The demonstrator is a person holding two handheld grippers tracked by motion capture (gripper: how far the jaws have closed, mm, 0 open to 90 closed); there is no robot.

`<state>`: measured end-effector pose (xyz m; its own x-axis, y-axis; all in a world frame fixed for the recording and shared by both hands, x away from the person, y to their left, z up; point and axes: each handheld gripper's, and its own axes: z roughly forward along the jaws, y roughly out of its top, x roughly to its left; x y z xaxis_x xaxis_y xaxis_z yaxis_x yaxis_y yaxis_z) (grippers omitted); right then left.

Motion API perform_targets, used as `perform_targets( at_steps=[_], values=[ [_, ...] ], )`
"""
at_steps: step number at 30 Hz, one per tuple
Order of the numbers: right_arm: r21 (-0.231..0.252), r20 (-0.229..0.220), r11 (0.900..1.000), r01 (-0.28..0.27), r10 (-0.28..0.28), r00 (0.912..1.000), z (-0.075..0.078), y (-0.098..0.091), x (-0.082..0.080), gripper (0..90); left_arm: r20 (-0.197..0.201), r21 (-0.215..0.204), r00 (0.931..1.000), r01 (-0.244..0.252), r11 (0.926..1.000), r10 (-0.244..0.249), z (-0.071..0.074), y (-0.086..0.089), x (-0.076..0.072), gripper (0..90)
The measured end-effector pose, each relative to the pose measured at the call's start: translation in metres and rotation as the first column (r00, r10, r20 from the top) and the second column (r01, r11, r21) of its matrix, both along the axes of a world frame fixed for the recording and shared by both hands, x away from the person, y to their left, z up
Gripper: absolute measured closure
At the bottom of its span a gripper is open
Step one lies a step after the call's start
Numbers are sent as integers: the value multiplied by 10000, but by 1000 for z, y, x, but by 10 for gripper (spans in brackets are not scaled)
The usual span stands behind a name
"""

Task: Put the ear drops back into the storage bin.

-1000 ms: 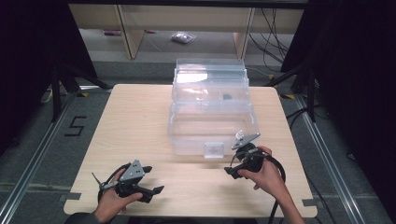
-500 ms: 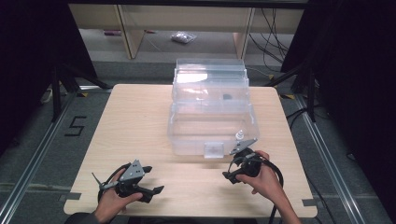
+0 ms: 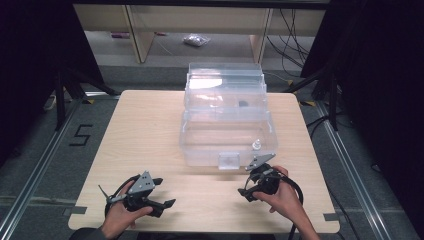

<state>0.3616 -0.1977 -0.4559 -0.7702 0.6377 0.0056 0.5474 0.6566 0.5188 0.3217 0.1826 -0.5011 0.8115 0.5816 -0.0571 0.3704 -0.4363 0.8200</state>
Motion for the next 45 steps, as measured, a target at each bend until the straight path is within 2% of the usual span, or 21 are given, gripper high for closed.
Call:
perform_targets(
  at_steps=[1,5,7,8,9,10,14,17,19,20,21,22,26,27,28,32,34,40,41,42,45],
  values=[
    [24,173,9999,-120,120,9998,-3,1,1,208,26,-23,10000,-72,10000,72,0,0,0,148],
    [78,109,10000,20,-21,9999,-1,-1,-3,210,6,-63,10000,-80,9999,80,0,-1,0,148],
    [85,277,10000,24,-26,9996,-1,-2,-3,209,7,-68,10000,-84,9999,84,0,-1,0,148],
    [181,239,9996,206,-211,9995,-2,-1,-5,209,-14,-54,10000,-57,10000,56,0,-1,0,148],
    [180,349,9998,34,-40,9994,-3,-3,-4,209,-4,15,10000,15,10000,-15,0,0,0,148],
    [240,272,9996,179,-185,9995,-3,-3,-6,209,-17,30,10000,-19,10000,19,0,0,0,148],
    [191,462,9997,119,-128,9988,-6,-5,-7,208,-17,34,10000,-16,10000,16,0,0,0,148],
    [370,379,9992,175,-189,9991,-6,-6,-10,207,-14,-51,10000,-44,10000,44,-1,-1,0,148],
    [404,528,9989,229,-250,9983,-8,-7,-10,206,7,25,10000,-8,10000,8,0,0,0,148],
    [419,741,9990,129,-160,9971,-10,-8,-10,206,5,17,10000,-11,10000,11,0,0,0,148],
    [557,866,9982,-220,172,9961,-11,-9,-9,206,12,21,10000,-10,10000,10,0,0,0,148],
    [574,645,9983,-113,76,9979,-10,-10,-11,204,11,19,10000,-14,10000,14,0,0,0,148],
    [684,918,9975,-177,113,9957,-13,-13,-14,203,-1,74,10000,-28,10000,28,0,0,0,148],
    [665,953,9978,-88,25,9954,-13,-13,-15,204,18,-58,10000,-51,10000,52,-1,-1,0,148],
    [640,812,9978,-182,129,9966,-12,-14,-15,203,-29,-30,10000,-59,10000,59,0,-1,0,148],
    [709,739,9975,-37,-16,9973,-13,-17,-19,201,-3,-12,10000,-61,10000,61,0,-1,0,148],
    [855,909,9963,-34,-44,9958,-15,-18,-21,201,3,85,10000,-24,10000,24,0,0,0,148],
    [862,738,9963,7,-70,9972,-16,-24,-26,200,-7,38,10000,-93,9999,93,0,-1,-1,148],
    [1001,961,9949,85,-181,9952,-18,-24,-27,200,-4,23,10000,-96,10000,96,0,-1,-1,148],
    [1053,795,9943,152,-237,9966,-17,-25,-29,200,-62,5,9999,-148,9999,148,0,-1,-1,148],
    [1120,905,9935,185,-287,9955,-19,-28,-31,199,9,3,9999,-101,9999,101,-1,-1,-1,148]
  ],
)
